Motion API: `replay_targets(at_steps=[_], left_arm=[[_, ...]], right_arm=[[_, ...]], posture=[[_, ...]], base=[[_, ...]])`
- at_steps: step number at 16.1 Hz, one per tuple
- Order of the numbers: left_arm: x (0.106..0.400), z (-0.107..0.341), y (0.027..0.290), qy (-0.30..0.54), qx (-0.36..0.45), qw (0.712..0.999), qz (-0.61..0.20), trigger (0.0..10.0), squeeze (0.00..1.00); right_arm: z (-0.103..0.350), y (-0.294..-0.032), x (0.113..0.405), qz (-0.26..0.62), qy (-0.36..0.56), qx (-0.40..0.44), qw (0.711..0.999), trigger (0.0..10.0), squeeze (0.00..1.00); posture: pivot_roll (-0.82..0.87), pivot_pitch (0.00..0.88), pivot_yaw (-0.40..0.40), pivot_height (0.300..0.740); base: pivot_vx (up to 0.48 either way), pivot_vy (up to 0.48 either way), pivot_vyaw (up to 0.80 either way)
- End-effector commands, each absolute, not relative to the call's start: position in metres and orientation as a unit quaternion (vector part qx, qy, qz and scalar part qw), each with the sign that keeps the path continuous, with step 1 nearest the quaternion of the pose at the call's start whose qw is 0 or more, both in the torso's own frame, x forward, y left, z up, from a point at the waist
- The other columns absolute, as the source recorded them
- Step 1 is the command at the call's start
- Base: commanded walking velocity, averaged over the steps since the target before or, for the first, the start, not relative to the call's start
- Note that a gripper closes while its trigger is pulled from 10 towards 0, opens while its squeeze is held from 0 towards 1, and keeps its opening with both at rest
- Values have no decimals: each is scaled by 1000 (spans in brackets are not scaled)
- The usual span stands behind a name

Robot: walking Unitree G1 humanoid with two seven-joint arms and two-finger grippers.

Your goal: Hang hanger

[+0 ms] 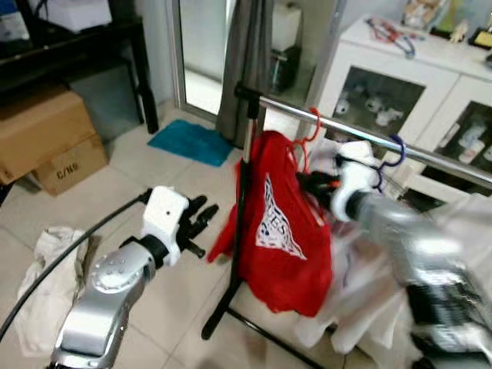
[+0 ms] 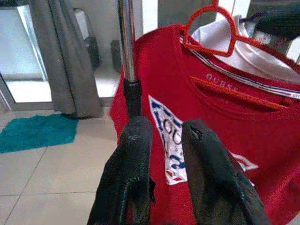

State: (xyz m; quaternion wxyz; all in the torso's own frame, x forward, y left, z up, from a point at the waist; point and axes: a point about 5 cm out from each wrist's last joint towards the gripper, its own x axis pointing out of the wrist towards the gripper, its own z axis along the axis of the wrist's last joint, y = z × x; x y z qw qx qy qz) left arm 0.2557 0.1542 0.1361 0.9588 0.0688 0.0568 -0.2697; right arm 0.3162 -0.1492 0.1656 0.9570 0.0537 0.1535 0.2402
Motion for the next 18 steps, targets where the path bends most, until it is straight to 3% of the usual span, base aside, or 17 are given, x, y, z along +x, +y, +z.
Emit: replay_targets(at_steps=[1, 3, 7, 8, 9, 15, 17, 18], left_arm=[[255, 143, 151, 45, 58, 961, -267, 10000, 0], [254, 144, 153, 43, 54, 965, -254, 10000, 0], [243, 143, 149, 32, 57, 970, -234, 10000, 0], [238, 142, 148, 34, 56, 971, -228, 10000, 0], [235, 143, 148, 34, 50, 973, -221, 10000, 0], [232, 150, 146, 20, 30, 977, -209, 10000, 0], [236, 155, 149, 10, 35, 981, -189, 10000, 0], [233, 157, 149, 6, -12, 980, -197, 10000, 0]], right_arm=[[177, -149, 299, 285, 129, 49, 949, 10000, 1000], [181, -147, 279, 312, 104, 48, 943, 10000, 1000], [171, -146, 248, 232, 50, 87, 968, 10000, 1000], [162, -151, 243, 168, 46, 106, 979, 10000, 831], [156, -155, 238, 139, 53, 122, 981, 10000, 0], [140, -161, 230, 85, 63, 131, 986, 10000, 0], [138, -158, 228, 84, 65, 134, 985, 10000, 0], [138, -158, 227, 77, 66, 138, 985, 10000, 0]], posture=[[83, 0, -57, 740], [78, 0, -55, 740], [71, 0, -76, 740], [73, 0, -82, 740], [74, 0, -83, 740], [66, 0, -78, 740], [66, 0, -75, 740], [64, 0, -68, 740]], base=[[0, 0, 0], [0, 0, 0], [0, 0, 0], [0, 0, -431], [0, 0, -800], [0, 0, -800], [0, -480, -800], [0, 480, -800]])
